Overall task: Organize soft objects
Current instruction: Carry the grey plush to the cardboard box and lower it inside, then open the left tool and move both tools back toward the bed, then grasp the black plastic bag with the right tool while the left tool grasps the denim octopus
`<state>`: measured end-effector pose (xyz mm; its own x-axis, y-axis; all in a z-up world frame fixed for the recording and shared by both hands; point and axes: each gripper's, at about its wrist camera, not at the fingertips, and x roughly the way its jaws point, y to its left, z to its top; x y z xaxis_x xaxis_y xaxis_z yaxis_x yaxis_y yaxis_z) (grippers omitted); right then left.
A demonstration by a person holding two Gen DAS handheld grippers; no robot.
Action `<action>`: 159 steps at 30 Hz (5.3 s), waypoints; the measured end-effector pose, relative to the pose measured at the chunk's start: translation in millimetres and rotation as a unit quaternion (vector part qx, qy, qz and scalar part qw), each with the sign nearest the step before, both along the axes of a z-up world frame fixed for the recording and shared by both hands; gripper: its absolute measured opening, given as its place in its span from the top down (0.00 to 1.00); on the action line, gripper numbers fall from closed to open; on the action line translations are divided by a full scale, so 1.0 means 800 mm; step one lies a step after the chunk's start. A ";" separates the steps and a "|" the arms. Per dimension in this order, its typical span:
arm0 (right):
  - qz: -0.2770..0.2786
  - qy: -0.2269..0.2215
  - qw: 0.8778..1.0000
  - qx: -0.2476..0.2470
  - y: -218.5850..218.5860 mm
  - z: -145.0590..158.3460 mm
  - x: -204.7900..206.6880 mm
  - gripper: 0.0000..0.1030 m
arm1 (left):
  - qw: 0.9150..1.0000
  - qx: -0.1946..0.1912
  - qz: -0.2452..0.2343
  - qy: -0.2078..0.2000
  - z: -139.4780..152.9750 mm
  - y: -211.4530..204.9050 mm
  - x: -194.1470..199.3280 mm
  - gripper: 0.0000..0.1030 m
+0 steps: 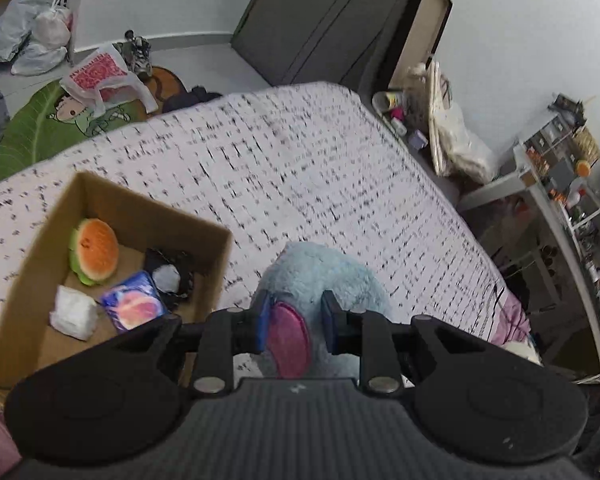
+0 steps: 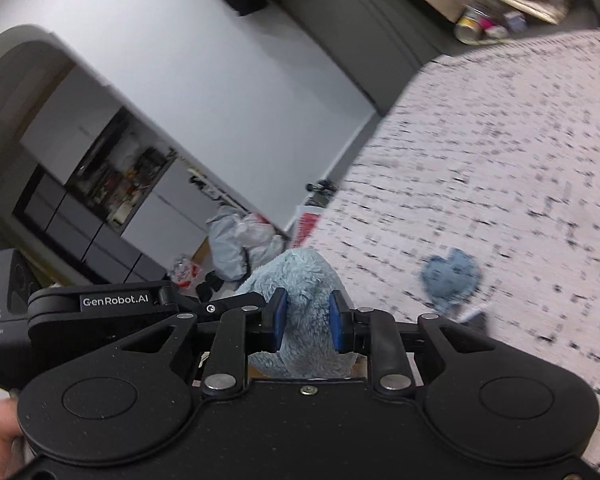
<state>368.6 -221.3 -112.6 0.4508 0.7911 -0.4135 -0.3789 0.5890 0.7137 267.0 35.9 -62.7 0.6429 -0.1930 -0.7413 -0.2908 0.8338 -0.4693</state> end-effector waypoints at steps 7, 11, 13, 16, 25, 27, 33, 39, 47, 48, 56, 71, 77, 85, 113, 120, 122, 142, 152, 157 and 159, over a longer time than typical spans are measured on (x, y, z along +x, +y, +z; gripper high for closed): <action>0.026 -0.023 0.999 -0.011 0.037 0.015 -0.017 0.78 | 1.000 -0.001 0.014 -0.003 0.009 0.037 -0.022 0.76; 0.038 -0.030 0.999 -0.021 0.056 0.020 -0.026 0.78 | 1.000 -0.008 0.020 -0.001 0.007 0.057 -0.032 0.76; 0.044 -0.032 0.998 -0.025 0.068 0.022 -0.031 0.78 | 1.000 -0.009 0.027 0.000 0.006 0.067 -0.039 0.76; 0.055 -0.037 0.997 -0.035 0.086 0.023 -0.039 0.78 | 0.999 -0.013 0.037 0.002 0.002 0.084 -0.048 0.76; 0.097 -0.034 0.992 -0.078 0.135 0.016 -0.059 0.78 | 0.997 -0.033 0.064 0.032 -0.025 0.128 -0.071 0.75; 0.104 -0.028 0.990 -0.090 0.145 0.011 -0.063 0.78 | 0.996 -0.038 0.071 0.044 -0.034 0.136 -0.074 0.75; 0.129 -0.025 0.983 -0.126 0.169 0.000 -0.074 0.78 | 0.994 -0.040 0.077 0.073 -0.057 0.150 -0.081 0.75; 0.158 0.006 0.974 -0.165 0.192 -0.017 -0.080 0.71 | 0.991 -0.010 0.064 0.121 -0.079 0.148 -0.076 0.71; 0.173 0.009 0.966 -0.194 0.198 -0.019 -0.093 0.60 | 0.983 0.006 0.047 0.179 -0.100 0.142 -0.070 0.63; 0.171 0.011 0.966 -0.193 0.197 -0.018 -0.092 0.57 | 0.983 0.004 0.049 0.177 -0.098 0.142 -0.071 0.63; 0.171 0.011 0.971 -0.169 0.180 -0.004 -0.090 0.40 | 0.985 0.026 0.058 0.162 -0.067 0.138 -0.072 0.50; 0.157 0.009 0.978 -0.139 0.144 0.028 -0.098 0.17 | 0.984 0.095 0.085 0.125 -0.009 0.119 -0.087 0.28; 0.132 0.009 0.982 -0.136 0.119 0.032 -0.095 0.11 | 0.985 0.115 0.084 0.096 0.008 0.105 -0.097 0.26; 0.100 0.012 0.985 -0.138 0.091 0.026 -0.088 0.01 | 0.980 0.166 0.083 0.071 0.035 0.079 -0.100 0.11; -0.014 0.047 0.986 -0.161 0.001 -0.004 -0.044 0.00 | 0.986 0.153 0.038 0.053 0.028 -0.011 -0.058 0.10; -0.030 0.062 0.984 -0.167 -0.021 -0.014 -0.019 0.01 | 0.990 0.136 0.015 0.044 0.018 -0.030 -0.027 0.11; -0.038 0.066 0.983 -0.167 -0.026 -0.018 -0.014 0.01 | 0.990 0.133 0.005 0.040 0.015 -0.036 -0.018 0.11; -0.037 0.126 0.973 -0.190 0.004 -0.093 0.036 0.23 | 0.992 0.091 -0.079 0.048 -0.047 -0.071 0.078 0.15; -0.043 0.131 0.970 -0.203 -0.005 -0.104 0.048 0.68 | 0.991 0.066 -0.110 0.049 -0.093 -0.090 0.118 0.15; -0.079 0.127 0.965 -0.218 -0.027 -0.098 0.052 0.69 | 0.989 0.075 -0.115 0.054 -0.121 -0.103 0.131 0.15; -0.091 0.131 0.963 -0.216 -0.036 -0.096 0.053 0.69 | 0.989 0.076 -0.115 0.055 -0.130 -0.106 0.134 0.15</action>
